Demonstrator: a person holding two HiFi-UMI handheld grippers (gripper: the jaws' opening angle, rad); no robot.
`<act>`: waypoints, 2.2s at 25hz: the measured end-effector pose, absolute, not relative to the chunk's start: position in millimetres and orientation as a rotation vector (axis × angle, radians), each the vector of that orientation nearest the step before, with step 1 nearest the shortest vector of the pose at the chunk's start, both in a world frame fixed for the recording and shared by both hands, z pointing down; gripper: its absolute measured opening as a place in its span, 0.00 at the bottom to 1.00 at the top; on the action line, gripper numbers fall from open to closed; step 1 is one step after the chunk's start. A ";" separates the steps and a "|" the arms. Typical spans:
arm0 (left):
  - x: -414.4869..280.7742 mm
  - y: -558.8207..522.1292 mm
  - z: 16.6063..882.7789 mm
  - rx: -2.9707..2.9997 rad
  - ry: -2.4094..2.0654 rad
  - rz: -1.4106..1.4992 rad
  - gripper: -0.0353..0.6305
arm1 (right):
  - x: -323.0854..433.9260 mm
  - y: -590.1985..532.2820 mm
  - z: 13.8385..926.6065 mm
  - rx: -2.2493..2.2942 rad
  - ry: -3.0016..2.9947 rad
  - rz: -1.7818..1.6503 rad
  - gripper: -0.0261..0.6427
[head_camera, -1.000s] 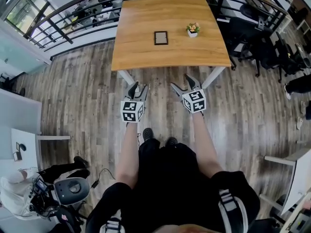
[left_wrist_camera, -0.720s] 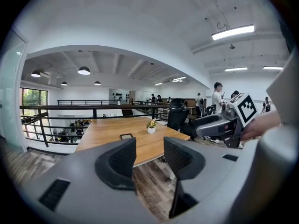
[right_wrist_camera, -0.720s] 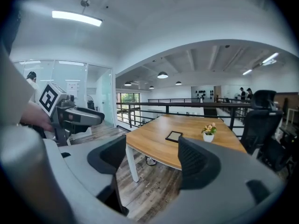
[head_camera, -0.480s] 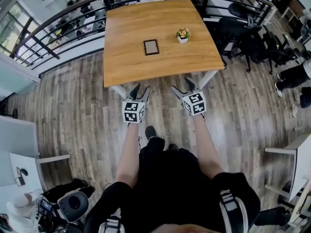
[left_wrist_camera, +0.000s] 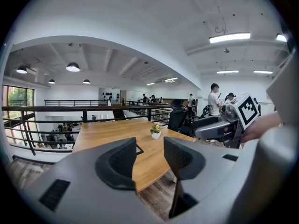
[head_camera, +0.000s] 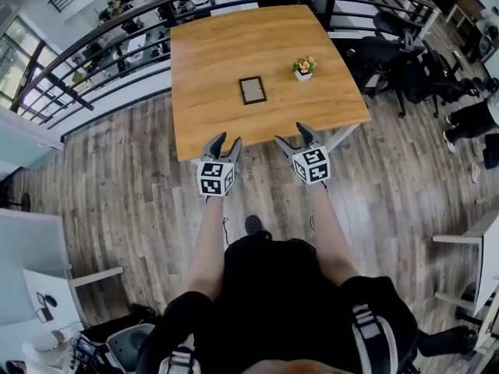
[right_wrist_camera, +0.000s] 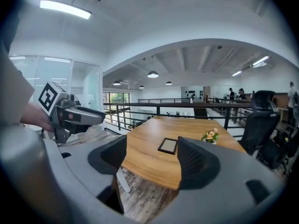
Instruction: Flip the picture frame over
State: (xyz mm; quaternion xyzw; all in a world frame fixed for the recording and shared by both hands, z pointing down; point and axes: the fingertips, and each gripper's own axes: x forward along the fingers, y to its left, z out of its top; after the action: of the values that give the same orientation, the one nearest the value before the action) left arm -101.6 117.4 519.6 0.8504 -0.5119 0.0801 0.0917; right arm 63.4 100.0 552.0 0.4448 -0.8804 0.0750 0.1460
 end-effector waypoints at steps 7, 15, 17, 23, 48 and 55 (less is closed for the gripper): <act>-139.6 82.3 521.8 2.521 -1.510 0.225 0.33 | 27.9 67.0 556.4 1.293 -2.518 0.230 0.54; -154.9 62.0 529.0 2.523 -1.479 0.217 0.33 | 16.1 54.3 565.2 1.329 -2.483 0.253 0.52; -154.8 58.1 533.4 2.514 -1.473 0.222 0.33 | 19.8 50.1 569.6 1.331 -2.473 0.261 0.52; -147.8 39.5 536.5 2.500 -1.477 0.228 0.33 | 31.7 28.9 570.2 1.343 -2.475 0.279 0.52; -80.5 -105.0 547.2 2.317 -1.659 0.275 0.33 | 93.1 -152.4 586.3 1.097 -2.568 0.331 0.50; -76.4 -120.0 548.0 2.270 -1.710 0.283 0.33 | 89.2 -177.5 585.1 1.013 -2.597 0.319 0.50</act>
State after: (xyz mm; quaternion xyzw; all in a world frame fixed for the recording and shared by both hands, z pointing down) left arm -76.4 -120.0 548.0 0.7867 -0.5927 0.0982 0.1423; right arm 89.2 -177.5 585.1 0.3558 -0.9126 0.1123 0.1671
